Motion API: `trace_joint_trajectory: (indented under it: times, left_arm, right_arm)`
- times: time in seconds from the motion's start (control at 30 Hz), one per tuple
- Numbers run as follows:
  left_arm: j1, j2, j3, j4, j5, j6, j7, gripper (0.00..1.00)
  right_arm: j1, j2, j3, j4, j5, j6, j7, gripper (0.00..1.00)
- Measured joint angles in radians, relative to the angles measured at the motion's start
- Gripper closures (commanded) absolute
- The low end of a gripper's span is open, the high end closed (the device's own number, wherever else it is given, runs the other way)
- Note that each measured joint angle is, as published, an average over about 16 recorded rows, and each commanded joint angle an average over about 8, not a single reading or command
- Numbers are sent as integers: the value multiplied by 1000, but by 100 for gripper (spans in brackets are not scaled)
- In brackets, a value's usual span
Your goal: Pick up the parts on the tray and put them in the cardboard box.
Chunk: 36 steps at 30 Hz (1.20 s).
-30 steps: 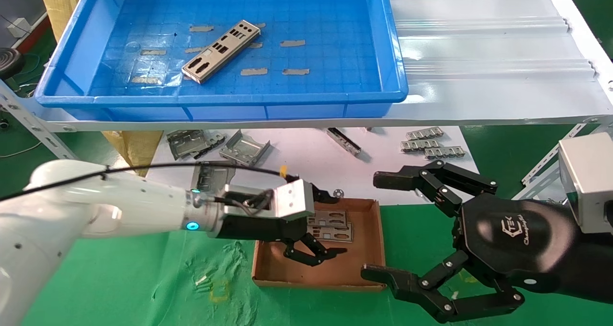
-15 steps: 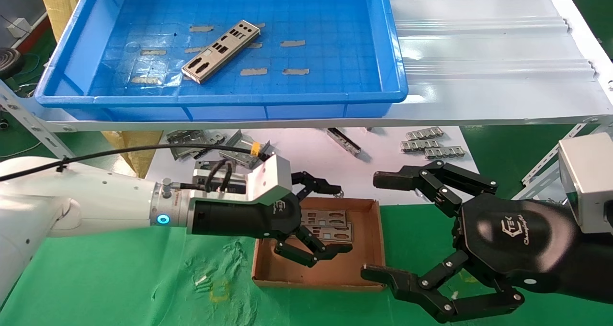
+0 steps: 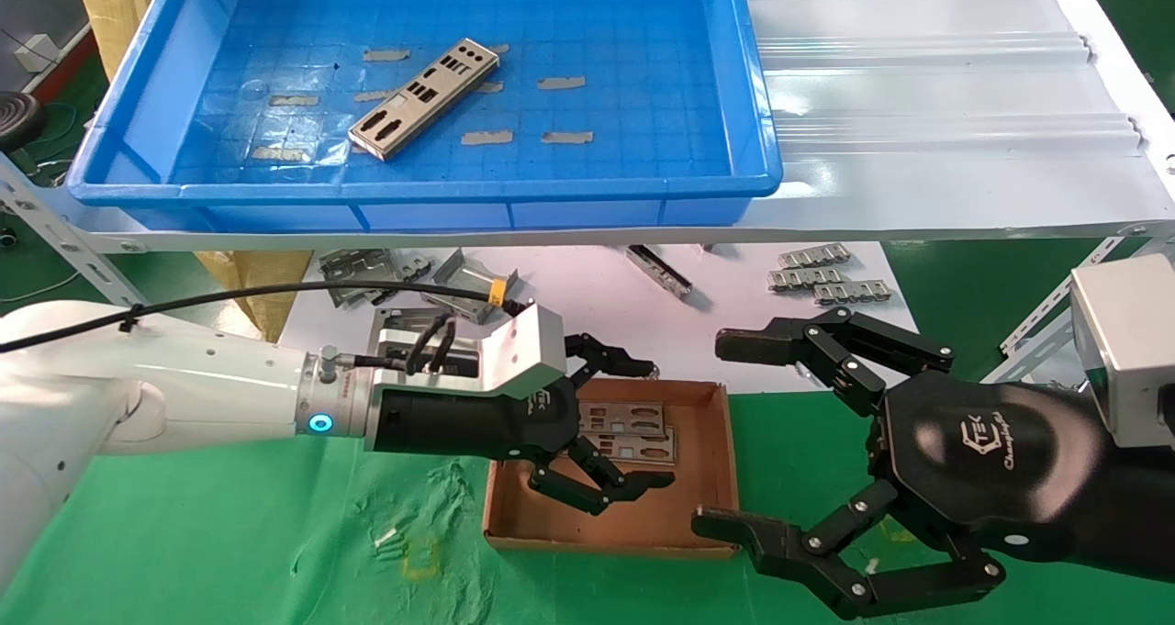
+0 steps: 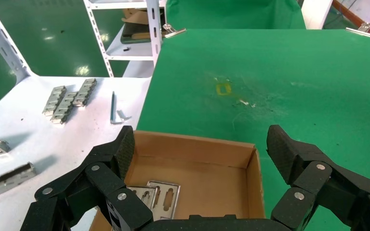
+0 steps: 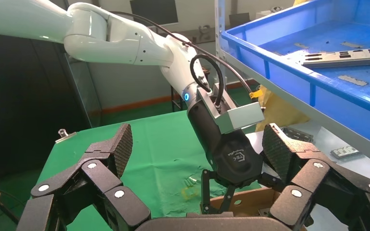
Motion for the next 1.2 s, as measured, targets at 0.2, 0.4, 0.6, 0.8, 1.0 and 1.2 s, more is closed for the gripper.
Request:
trace_joint_trajectory:
  times: [0.2,0.4,0.6,0.8,1.0,1.2]
  left_arm:
    - [37,-48,-41,-78,-16,0,-42,0]
    - [87,-114,-97,-185,-39,3,-101,0]
    - [139,-183,-155,-294,-63,6,-162,0]
    - [190,-251,-213,-403,-86,10,-222,0]
    - [242,-319,-272,-513,-110,13,-283,0]
    - [294,-387,-330,-622,-134,16,-343,0]
  right_arm:
    - [0,0,0,0,0,0,0,0]
    - [0,0,0,0,0,0,0,0]
    - [0,0,0,0,0,0,0,0]
    - [0,0,0,0,0,0,0,0]
    - [0,0,0,0,0,0,0,0]
    - [0,0,0,0,0,0,0,0]
